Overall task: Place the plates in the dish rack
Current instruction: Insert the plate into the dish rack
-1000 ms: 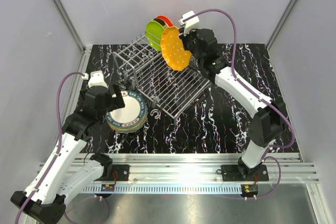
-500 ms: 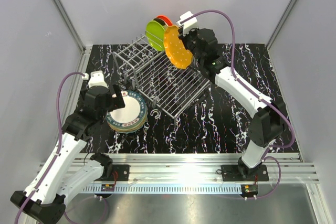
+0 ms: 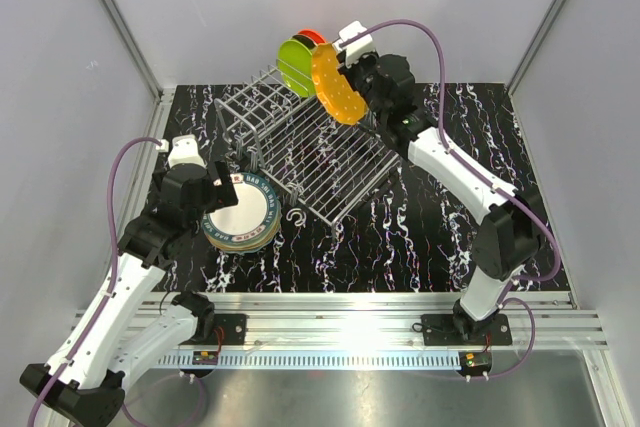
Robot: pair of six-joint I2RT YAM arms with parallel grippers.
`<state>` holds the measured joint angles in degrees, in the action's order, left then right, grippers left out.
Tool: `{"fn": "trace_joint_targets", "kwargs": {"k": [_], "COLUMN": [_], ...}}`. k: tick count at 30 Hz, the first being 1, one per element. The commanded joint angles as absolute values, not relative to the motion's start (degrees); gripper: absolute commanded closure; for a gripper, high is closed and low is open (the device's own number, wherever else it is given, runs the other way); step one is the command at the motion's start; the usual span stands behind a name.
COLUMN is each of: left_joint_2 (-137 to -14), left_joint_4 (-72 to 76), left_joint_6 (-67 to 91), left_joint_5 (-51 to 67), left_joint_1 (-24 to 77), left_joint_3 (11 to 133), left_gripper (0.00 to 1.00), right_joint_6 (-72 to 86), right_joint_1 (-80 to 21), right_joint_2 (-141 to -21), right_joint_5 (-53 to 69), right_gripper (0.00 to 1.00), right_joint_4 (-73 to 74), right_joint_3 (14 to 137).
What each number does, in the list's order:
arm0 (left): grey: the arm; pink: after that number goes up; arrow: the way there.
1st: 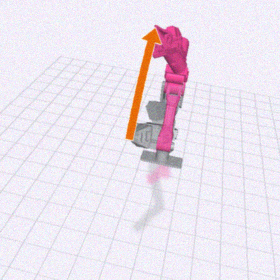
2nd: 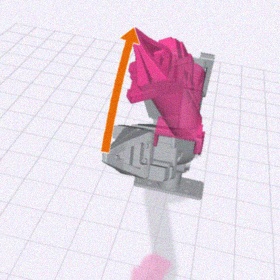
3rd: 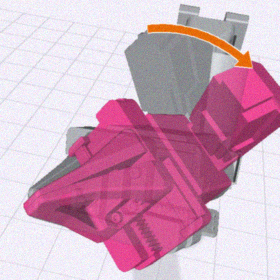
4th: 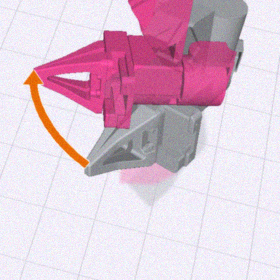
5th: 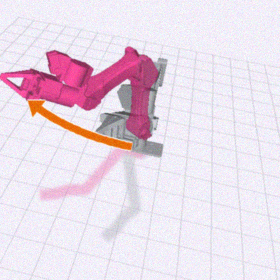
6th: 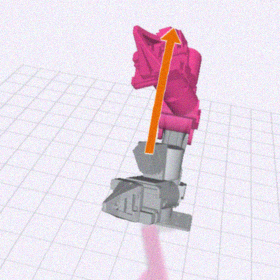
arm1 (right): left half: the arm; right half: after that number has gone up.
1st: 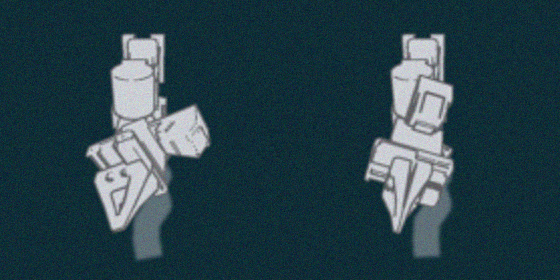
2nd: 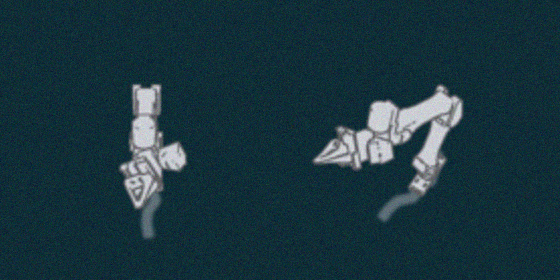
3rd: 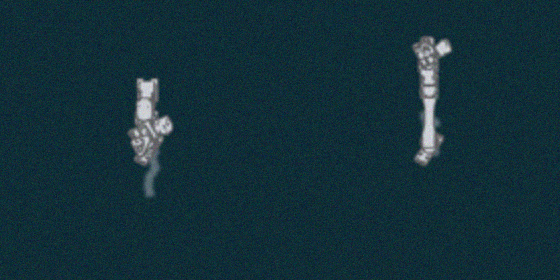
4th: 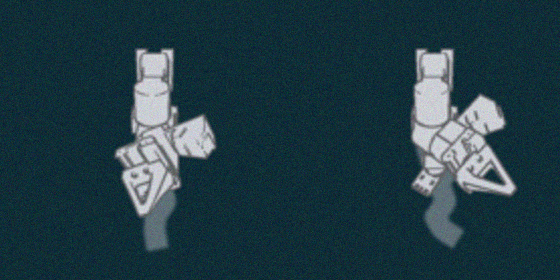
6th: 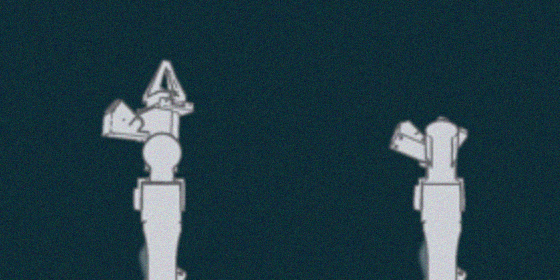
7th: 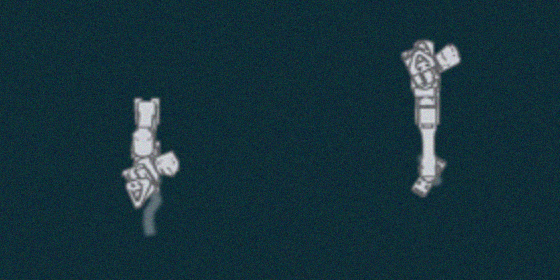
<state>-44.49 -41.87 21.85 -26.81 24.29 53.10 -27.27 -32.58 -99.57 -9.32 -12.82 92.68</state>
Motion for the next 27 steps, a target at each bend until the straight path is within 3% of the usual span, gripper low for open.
{"fn": "trace_joint_targets", "kwargs": {"k": [1,27], "left_joint_2": [-44.8,-44.6], "left_joint_4": [-39.4,-39.4], "left_joint_6": [21.5,21.4], "left_joint_5": [-28.3,-28.7], "left_joint_1": [24.6,25.3], "left_joint_3": [53.3,53.2], "left_gripper": [0.01,0.01], "right_joint_6": [-29.8,-37.4], "right_joint_1": [-34.2,-37.4], "right_joint_2": [-99.0,-109.5], "right_joint_5": [-7.8,-6.9], "right_gripper": [1.00,1.00], "right_joint_4": [-25.7,-28.6], "right_joint_3": [98.1,110.3]}}
